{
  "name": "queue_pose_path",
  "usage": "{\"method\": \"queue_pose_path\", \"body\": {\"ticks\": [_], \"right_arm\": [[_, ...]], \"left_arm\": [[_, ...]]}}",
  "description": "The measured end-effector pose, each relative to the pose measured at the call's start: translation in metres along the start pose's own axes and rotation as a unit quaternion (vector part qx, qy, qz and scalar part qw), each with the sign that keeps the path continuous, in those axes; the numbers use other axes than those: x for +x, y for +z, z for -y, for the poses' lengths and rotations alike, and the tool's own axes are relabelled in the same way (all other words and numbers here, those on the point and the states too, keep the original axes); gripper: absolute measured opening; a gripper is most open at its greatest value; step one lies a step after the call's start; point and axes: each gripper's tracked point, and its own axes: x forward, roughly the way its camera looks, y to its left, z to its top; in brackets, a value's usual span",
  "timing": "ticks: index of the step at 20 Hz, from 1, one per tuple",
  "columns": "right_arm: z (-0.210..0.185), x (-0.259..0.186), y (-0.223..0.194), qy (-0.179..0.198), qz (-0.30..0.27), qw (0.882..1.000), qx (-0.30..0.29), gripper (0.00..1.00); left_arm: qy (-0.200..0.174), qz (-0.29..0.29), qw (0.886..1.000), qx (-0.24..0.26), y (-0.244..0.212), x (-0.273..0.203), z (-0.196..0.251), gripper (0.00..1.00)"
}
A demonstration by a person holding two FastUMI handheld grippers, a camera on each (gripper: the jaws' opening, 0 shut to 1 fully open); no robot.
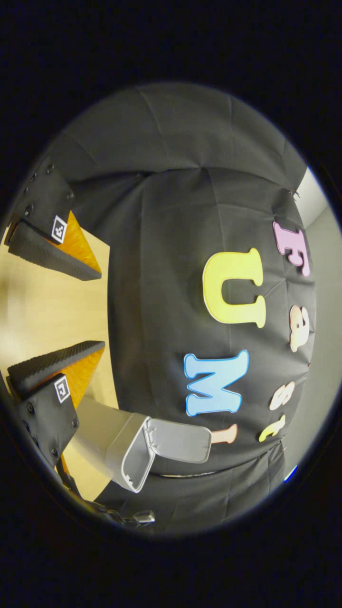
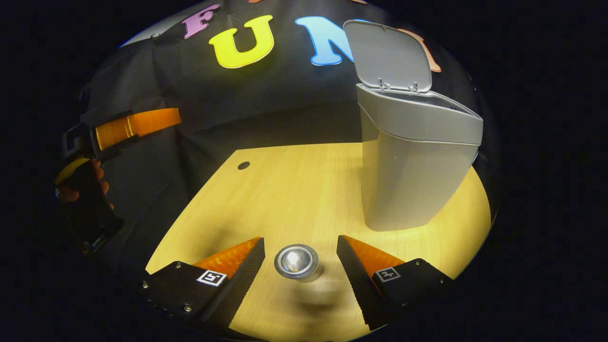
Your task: Press the lid of the desktop garbage bin to open it, pick up the crumpled paper on the desktop and throw it into the bin, then pick up the pop can on the desktop and drop it into the bin, and finally close the garbage bin lid.
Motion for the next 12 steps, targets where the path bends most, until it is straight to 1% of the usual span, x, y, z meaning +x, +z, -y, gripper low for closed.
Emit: {"method": "queue_pose_path", "body": {"ticks": [1, 4, 5, 6, 7, 9, 10, 11, 12], "right_arm": [[-0.001, 0.003, -0.001, 0.002, -0.003, 1.0, -0.001, 0.98], [-0.006, 0.013, -0.01, 0.004, -0.017, 1.0, -0.008, 0.98], [-0.006, 0.016, -0.013, 0.005, -0.021, 1.0, -0.01, 0.98], [-0.007, 0.019, -0.017, 0.004, -0.026, 1.0, -0.013, 0.98], [-0.007, 0.022, -0.02, 0.003, -0.031, 0.999, -0.015, 0.98], [-0.009, 0.028, -0.027, 0.004, -0.042, 0.999, -0.018, 0.98], [-0.009, 0.031, -0.03, 0.004, -0.047, 0.999, -0.019, 0.98], [-0.01, 0.034, -0.034, 0.004, -0.052, 0.998, -0.021, 0.98], [-0.01, 0.036, -0.036, 0.004, -0.056, 0.998, -0.023, 0.98]], "left_arm": [[0.004, -0.001, 1.0, 0.0, 0.0, -0.001, -0.005, 0.86], [0.016, -0.001, 1.0, -0.001, -0.002, -0.006, -0.018, 0.86], [0.019, -0.001, 1.0, 0.0, -0.004, -0.008, -0.022, 0.94], [0.023, -0.002, 1.0, 0.0, -0.004, -0.011, -0.026, 0.94], [0.026, -0.003, 1.0, -0.001, -0.005, -0.011, -0.03, 0.86], [0.033, -0.004, 0.999, -0.001, -0.007, -0.014, -0.036, 0.86], [0.036, -0.005, 0.999, -0.002, -0.009, -0.014, -0.04, 0.94], [0.04, -0.006, 0.999, -0.003, -0.01, -0.016, -0.044, 0.94], [0.043, -0.007, 0.999, -0.004, -0.011, -0.017, -0.047, 0.86]]}}
